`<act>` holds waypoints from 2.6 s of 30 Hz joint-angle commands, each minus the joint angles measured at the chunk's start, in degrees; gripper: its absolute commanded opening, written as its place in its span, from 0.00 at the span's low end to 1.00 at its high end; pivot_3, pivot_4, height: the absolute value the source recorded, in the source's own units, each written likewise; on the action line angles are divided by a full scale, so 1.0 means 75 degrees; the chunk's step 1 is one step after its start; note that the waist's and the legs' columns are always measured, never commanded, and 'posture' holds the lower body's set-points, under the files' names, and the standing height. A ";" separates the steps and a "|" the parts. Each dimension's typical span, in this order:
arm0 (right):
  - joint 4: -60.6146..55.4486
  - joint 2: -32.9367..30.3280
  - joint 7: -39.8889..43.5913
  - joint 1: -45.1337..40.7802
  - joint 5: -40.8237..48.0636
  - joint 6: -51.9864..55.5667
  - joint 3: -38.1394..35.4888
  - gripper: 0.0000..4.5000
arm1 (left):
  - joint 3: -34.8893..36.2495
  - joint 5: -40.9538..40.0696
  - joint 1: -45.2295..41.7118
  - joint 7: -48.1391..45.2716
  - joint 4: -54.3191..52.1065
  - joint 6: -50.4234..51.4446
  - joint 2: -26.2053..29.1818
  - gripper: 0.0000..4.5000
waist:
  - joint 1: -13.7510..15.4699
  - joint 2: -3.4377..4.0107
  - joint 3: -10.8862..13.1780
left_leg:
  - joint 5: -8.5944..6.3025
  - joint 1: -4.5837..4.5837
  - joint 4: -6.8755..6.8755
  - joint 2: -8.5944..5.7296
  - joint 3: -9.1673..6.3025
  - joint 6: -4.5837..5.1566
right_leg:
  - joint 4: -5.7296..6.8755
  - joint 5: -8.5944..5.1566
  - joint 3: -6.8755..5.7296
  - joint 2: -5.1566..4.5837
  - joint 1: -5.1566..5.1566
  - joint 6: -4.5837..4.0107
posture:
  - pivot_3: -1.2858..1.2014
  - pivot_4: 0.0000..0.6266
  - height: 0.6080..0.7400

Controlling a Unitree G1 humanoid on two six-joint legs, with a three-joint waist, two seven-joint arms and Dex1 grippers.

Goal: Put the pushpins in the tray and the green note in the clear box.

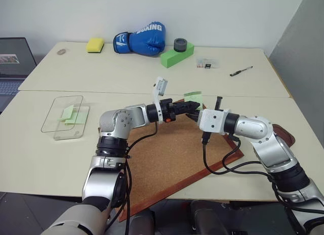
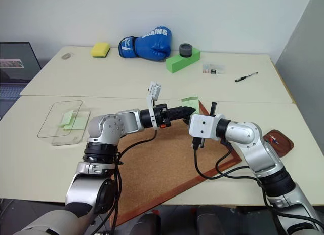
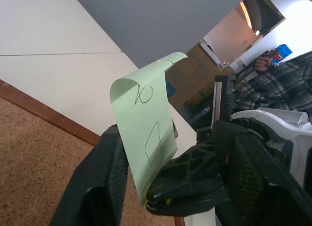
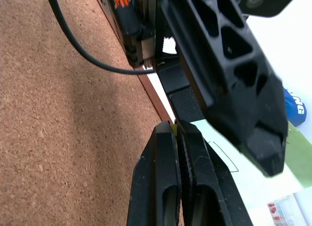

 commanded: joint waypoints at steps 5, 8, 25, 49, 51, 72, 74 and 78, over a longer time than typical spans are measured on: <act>-0.0548 0.0076 -0.0010 -0.0129 0.0021 0.0132 -0.0113 0.00 | -0.0006 -0.0037 -0.0170 -0.0189 0.0038 -0.0395 -0.0121 0.20 | 0.0000 0.0000 0.0000 | 0.0001 0.0003 0.0002 -0.0001 0.0000 -0.0001 | 0.0009 0.0000 0.0000 0.0000 0.0000 0.0000 | 0.52 0.24 1.00; -0.0590 0.0079 -0.0018 -0.0117 0.0018 0.0170 -0.0125 0.00 | 0.0052 -0.0042 -0.0200 -0.0159 0.0142 -0.0441 -0.0143 0.08 | -0.0001 0.0000 0.0000 | 0.0001 0.0007 0.0002 -0.0001 0.0000 -0.0002 | 0.0017 -0.0001 0.0001 0.0000 0.0000 0.0001 | 0.52 0.24 1.00; -0.0924 0.0069 -0.0110 -0.0223 -0.0019 0.0021 -0.0207 0.00 | -0.0107 0.0375 -0.0097 0.0003 0.0181 -0.1100 -0.0155 0.01 | -0.0009 0.0000 0.0000 | 0.0007 0.0029 0.0010 -0.0005 0.0001 -0.0008 | 0.0070 -0.0021 0.0005 0.0001 0.0000 0.0033 | 0.52 0.24 1.00; -0.2955 -0.0350 -0.1368 0.3143 0.0234 0.3301 -0.3729 0.00 | -0.0197 0.0879 0.0723 0.0310 -0.1394 -0.2004 0.0433 0.01 | 0.0111 -0.0001 -0.0001 | 0.0007 0.0033 0.0007 -0.0011 0.0002 -0.0008 | 0.0075 -0.0023 0.0011 -0.0003 0.0004 0.0030 | 0.52 0.24 1.00; -0.2973 -0.0436 -0.1558 0.3622 0.0124 0.3436 -0.4203 0.00 | -0.0241 0.0847 0.0822 0.0271 -0.1628 -0.1986 0.0487 0.01 | 0.0154 -0.0001 -0.0001 | 0.0007 0.0038 0.0009 -0.0012 0.0005 -0.0008 | 0.0077 -0.0025 0.0013 -0.0003 0.0007 0.0031 | 0.52 0.24 1.00; 0.0102 -0.0326 -0.2658 0.4328 0.0634 0.2808 -0.5294 0.00 | -0.0701 0.0973 0.1007 0.0176 -0.2081 -0.2317 0.0618 0.01 | -0.0040 0.0001 -0.0002 | 0.0009 0.0121 0.0005 -0.0012 0.0021 -0.0003 | 0.0079 -0.0026 0.0031 0.0001 0.0075 0.0033 | 0.52 0.24 1.00; 0.0148 -0.0322 -0.2681 0.4270 0.0684 0.2773 -0.5206 0.00 | -0.0690 0.0999 0.1014 0.0203 -0.2046 -0.2349 0.0642 0.01 | -0.0038 0.0001 -0.0002 | 0.0009 0.0118 0.0004 -0.0012 0.0021 -0.0003 | 0.0073 -0.0026 0.0031 0.0001 0.0075 0.0033 | 0.52 0.24 1.00; 0.0361 -0.0376 -0.2744 0.4166 0.0752 0.2709 -0.5093 0.05 | -0.0670 0.1037 0.1002 0.0216 -0.1995 -0.2377 0.0658 0.00 | -0.0035 0.0001 -0.0002 | 0.0008 0.0117 0.0005 -0.0012 0.0021 -0.0002 | 0.0070 -0.0026 0.0032 0.0001 0.0075 0.0033 | 0.52 0.24 1.00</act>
